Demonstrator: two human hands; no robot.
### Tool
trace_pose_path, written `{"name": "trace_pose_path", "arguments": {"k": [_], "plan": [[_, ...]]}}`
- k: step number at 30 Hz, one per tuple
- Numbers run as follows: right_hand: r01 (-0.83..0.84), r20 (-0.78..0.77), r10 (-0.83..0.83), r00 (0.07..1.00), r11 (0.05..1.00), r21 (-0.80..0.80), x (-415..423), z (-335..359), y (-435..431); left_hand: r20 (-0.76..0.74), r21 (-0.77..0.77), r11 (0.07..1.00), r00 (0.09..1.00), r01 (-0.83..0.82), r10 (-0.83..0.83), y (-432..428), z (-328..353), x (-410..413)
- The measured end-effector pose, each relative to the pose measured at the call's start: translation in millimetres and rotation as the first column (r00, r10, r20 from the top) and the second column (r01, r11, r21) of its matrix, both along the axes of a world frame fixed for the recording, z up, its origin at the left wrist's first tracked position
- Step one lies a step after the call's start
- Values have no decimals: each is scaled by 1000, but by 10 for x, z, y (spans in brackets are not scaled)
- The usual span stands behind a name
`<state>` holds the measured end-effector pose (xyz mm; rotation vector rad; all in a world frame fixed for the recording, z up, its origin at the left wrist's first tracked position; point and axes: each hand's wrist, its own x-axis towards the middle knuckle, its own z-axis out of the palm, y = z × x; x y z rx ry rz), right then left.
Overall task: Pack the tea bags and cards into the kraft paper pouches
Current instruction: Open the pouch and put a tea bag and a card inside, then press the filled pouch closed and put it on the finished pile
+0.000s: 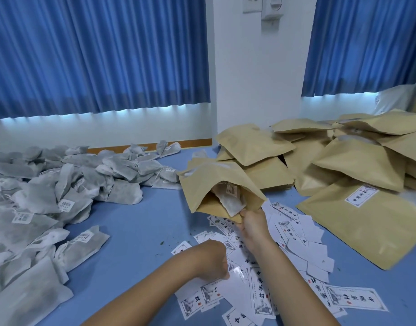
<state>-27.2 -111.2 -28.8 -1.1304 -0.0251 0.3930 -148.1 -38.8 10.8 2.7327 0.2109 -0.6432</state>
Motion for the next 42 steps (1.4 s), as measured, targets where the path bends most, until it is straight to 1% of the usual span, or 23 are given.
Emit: {"name": "trace_pose_path", "arguments": {"k": [2, 6, 9, 13, 16, 17, 19, 20, 22, 24, 26, 27, 28, 30, 31, 32, 33, 35, 36, 37, 39, 40, 42], "plan": [[7, 0, -7, 1000, 1000, -1, -7, 14, 0, 47, -61, 998, 998, -29, 32, 48, 61, 10], [14, -12, -15, 1000, 999, -47, -28, 39, -15, 85, -313, 937, 978, -153, 188, 203, 153, 8], [14, -13, -14, 1000, 999, -44, -44, 60, -29, 104, -288, 946, 977, -149, 186, 273, 131, 21], [17, -27, -18, 999, 999, -51, -62, 89, -30, 129, -343, 926, 968, -162, 217, 317, 119, 19], [-5, -43, 3, 999, 999, -48, -78, 90, -45, 271, -300, 934, 921, -195, 279, 308, 158, 35], [-11, -51, 9, 999, 999, -37, -84, 94, -47, 328, -330, 921, 890, -208, 318, 287, 188, 44], [-28, -47, 28, 999, 1000, 6, -99, 118, -42, 366, -520, 833, 833, -186, 415, 217, 265, 74], [-38, -39, 39, 998, 999, 39, -109, 138, -42, 380, -582, 797, 813, -160, 441, 179, 306, 95], [-43, -47, 45, 998, 998, 46, -117, 157, -49, 421, -589, 798, 795, -127, 437, 94, 375, 140], [-34, -62, 32, 998, 999, -41, -106, 140, -67, 403, -579, 809, 825, -107, 397, 9, 384, 190], [-6, -33, 0, 999, 988, -152, -80, 118, -86, 387, -516, 846, 845, -132, 368, -81, 394, 239], [13, -15, -16, 1000, 982, -191, -69, 113, -87, 432, -431, 888, 829, -157, 356, -103, 390, 282], [19, -9, -22, 1000, 978, -209, -59, 105, -81, 503, -302, 935, 802, -185, 321, -110, 391, 355], [-14, -47, 7, 999, 988, -154, -83, 127, -65, 595, -40, 957, 763, -287, 253, -69, 393, 505], [-28, -57, 22, 998, 993, -116, -96, 133, -52, 592, 36, 942, 767, -335, 250, -44, 386, 585], [-29, -52, 24, 998, 995, -97, -112, 145, -44, 573, 71, 927, 776, -369, 265, -12, 377, 673], [-25, -40, 22, 999, 996, -90, -137, 151, -30, 546, 58, 916, 781, -397, 304, 26, 368, 767], [-41, -21, 40, 999, 998, -45, -211, 172, -1, 500, -67, 889, 756, -453, 423, 119, 355, 948], [-60, -17, 60, 998, 998, -16, -245, 190, 14, 502, -85, 884, 747, -460, 436, 175, 351, 1025], [-83, -3, 83, 997, 996, -15, -266, 210, 25, 515, -38, 887, 752, -460, 412, 241, 340, 1091], [-124, 58, 132, 990, 985, -121, -299, 251, 26, 534, 123, 853, 758, -508, 375, 372, 330, 1213], [-129, 83, 146, 986, 975, -180, -300, 259, 19, 531, 192, 825, 763, -532, 368, 414, 343, 1254], [-113, 91, 136, 987, 968, -223, -266, 260, -1, 517, 281, 810, 792, -515, 324, 414, 385, 1327]]}}
